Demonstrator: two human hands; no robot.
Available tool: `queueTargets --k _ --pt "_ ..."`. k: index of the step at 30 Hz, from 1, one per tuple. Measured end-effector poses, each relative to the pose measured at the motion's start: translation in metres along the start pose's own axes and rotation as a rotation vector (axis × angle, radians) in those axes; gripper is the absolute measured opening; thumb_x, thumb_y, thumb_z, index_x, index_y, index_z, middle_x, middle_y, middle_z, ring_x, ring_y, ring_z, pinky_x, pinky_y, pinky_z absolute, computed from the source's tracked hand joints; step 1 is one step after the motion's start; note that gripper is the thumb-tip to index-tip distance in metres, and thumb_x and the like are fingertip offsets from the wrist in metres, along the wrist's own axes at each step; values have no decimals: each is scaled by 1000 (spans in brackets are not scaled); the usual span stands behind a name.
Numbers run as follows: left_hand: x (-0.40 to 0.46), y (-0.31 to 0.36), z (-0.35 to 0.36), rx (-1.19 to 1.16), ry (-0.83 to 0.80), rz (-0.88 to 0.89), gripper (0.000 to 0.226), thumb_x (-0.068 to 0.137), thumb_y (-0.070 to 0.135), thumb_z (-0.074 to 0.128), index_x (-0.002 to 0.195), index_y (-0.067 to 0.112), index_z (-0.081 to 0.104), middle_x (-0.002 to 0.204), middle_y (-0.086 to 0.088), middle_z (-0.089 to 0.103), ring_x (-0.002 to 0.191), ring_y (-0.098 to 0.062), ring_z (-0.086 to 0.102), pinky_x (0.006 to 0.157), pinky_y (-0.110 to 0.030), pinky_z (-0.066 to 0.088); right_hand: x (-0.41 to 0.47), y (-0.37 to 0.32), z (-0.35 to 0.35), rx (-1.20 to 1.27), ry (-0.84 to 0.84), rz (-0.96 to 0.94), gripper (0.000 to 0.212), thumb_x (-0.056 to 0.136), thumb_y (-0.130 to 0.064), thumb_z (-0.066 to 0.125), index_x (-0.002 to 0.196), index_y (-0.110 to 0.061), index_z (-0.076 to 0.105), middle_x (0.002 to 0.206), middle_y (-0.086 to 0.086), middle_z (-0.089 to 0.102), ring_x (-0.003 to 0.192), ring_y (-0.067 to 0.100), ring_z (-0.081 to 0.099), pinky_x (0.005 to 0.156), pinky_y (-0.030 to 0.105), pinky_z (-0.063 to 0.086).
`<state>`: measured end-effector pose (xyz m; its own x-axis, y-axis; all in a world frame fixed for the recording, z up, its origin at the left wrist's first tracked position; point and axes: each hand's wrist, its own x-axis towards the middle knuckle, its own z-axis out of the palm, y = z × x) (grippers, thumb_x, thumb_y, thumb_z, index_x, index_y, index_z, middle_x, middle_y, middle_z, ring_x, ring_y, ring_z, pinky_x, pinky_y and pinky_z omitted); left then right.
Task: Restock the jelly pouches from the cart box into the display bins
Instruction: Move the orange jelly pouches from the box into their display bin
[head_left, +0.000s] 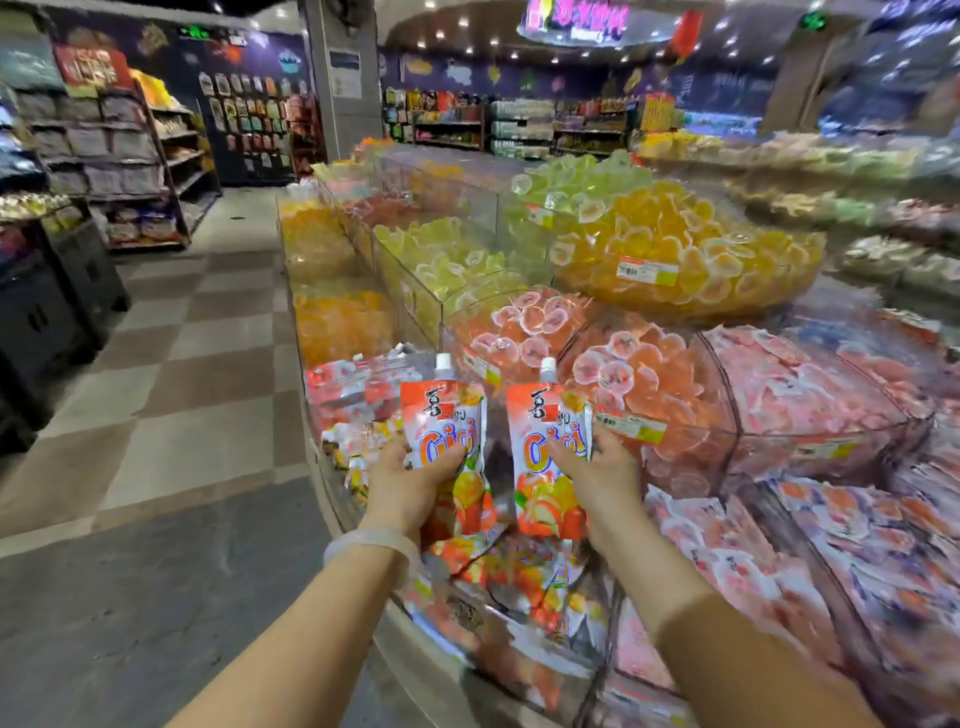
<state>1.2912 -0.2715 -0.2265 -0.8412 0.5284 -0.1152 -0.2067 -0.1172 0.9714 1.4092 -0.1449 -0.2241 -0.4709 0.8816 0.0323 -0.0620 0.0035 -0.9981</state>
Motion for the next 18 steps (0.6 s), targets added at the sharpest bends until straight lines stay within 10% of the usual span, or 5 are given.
queueTargets --k 7,14,18 --pt "94 -37 11 134 -298 -171 23 83 1 68 73 12 49 31 9 42 23 -2 31 31 -8 25 42 68 3 -381 282 127 10 82 -3 66 91 -5 60 76 7 60 66 18 53 56 19 42" --pt "132 -85 8 360 -482 -200 20 72 13 80 78 5 63 70 -7 63 67 -20 56 63 -26 44 25 127 16 -492 433 449 13 88 -11 62 92 -10 50 93 11 61 86 26 57 74 34 44" --pt "138 -95 10 430 -541 -248 55 56 41 80 83 -5 64 78 -21 66 72 -23 58 64 -32 47 24 132 15 -554 483 533 21 89 -16 61 107 -9 54 108 14 65 98 30 61 76 30 43"
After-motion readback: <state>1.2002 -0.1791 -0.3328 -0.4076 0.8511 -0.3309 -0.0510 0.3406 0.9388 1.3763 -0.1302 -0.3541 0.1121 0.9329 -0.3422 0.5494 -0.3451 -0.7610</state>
